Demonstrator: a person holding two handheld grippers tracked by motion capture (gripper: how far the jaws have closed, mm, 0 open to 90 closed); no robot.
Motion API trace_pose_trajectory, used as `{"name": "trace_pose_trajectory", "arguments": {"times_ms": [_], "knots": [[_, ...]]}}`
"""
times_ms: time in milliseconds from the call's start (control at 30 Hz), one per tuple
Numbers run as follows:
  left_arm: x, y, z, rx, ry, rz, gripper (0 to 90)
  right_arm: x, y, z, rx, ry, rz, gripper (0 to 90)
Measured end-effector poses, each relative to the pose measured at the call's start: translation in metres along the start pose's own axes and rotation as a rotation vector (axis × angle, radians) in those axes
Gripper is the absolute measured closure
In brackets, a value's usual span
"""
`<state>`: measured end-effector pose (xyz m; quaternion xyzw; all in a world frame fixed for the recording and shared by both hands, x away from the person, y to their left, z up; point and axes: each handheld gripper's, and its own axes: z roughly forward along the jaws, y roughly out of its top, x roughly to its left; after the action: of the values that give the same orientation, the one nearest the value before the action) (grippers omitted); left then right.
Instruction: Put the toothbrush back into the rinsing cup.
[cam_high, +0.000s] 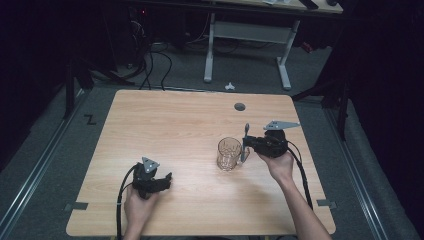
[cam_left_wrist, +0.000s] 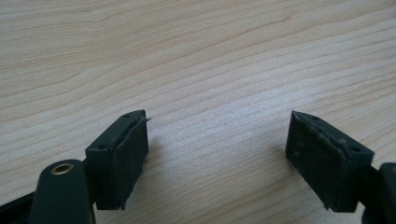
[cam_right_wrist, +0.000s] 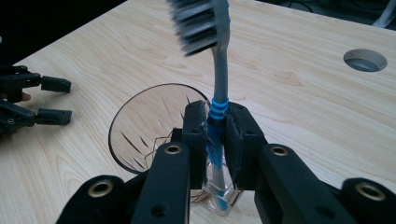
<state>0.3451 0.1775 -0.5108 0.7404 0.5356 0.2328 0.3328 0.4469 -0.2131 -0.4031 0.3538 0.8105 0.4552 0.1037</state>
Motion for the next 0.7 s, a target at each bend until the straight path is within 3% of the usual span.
{"name": "trace_pose_trajectory", "arguments": {"times_ms": [500, 700], "knots": [[0.0, 0.0, 0.0, 0.0, 0.0, 0.0, 21.7, -0.0021, -0.0047, 0.0039, 0.02, -0.001, 0.013, 78.8], [0.0, 0.0, 0.0, 0.0, 0.0, 0.0, 21.7, -0.0016, -0.0048, 0.0021, 0.007, -0.002, 0.016, 70.9]]}}
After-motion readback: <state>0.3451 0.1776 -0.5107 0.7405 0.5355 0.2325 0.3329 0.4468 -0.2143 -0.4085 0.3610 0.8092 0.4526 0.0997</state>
